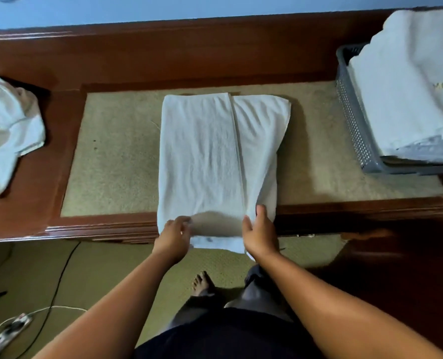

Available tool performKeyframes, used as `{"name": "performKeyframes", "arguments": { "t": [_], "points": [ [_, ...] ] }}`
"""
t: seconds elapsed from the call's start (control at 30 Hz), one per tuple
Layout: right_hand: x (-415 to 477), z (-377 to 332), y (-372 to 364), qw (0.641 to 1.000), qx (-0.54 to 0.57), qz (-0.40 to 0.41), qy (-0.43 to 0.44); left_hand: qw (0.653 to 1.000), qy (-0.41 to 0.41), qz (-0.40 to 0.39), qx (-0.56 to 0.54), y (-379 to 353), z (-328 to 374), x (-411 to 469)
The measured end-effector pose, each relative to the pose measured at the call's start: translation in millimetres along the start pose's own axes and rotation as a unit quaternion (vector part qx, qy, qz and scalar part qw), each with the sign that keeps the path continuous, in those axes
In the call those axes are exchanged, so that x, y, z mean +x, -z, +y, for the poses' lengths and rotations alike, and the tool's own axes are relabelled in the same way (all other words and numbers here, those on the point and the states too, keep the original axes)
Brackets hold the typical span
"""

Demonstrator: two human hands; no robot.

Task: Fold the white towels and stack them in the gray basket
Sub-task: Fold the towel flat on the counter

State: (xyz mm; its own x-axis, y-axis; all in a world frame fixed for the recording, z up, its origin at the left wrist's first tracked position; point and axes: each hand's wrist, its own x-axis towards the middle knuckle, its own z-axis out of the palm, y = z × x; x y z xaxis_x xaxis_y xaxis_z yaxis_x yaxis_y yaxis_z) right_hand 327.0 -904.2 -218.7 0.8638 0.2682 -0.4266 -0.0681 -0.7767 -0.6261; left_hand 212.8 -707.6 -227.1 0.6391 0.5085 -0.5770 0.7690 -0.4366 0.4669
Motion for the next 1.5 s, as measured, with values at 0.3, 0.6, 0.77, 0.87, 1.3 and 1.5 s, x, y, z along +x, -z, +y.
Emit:
{"name": "performKeyframes", "arguments": {
  "t": [0.3,0.6,0.77,0.87,1.3,1.5],
  "points": [
    [-32.1,-43.1,-102.2,0.978,-0.046,-0.203,0.026,0.952,0.095,-0.093,-0.275,24.7,-38.7,-7.0],
    [-26.9,55.5,-56.1,0.962,-0.212,-0.163,-0.053,0.969,0.073,-0.084,-0.222,0.4,-48.0,-5.5],
    [-21.5,47.8,-52.5,0.944,-0.29,-0.146,-0.063,0.985,0.036,-0.064,-0.154,-1.0,-45.2,-10.0],
    [-24.4,37.3,-59.1,0.958,-0.285,-0.006,-0.037,0.997,-0.029,0.001,-0.076,1.9,-44.4,-8.5],
    [77.4,-2.3,-43.5,0.926,-0.31,-0.033,0.212,0.932,-0.266,-0.021,0.245,15.9,2.8,47.4],
    [151.4,-27.9,-29.5,0.912,-0.351,-0.019,0.211,0.941,-0.208,-0.01,0.266,28.6,59.4,127.7]
  ]
}}
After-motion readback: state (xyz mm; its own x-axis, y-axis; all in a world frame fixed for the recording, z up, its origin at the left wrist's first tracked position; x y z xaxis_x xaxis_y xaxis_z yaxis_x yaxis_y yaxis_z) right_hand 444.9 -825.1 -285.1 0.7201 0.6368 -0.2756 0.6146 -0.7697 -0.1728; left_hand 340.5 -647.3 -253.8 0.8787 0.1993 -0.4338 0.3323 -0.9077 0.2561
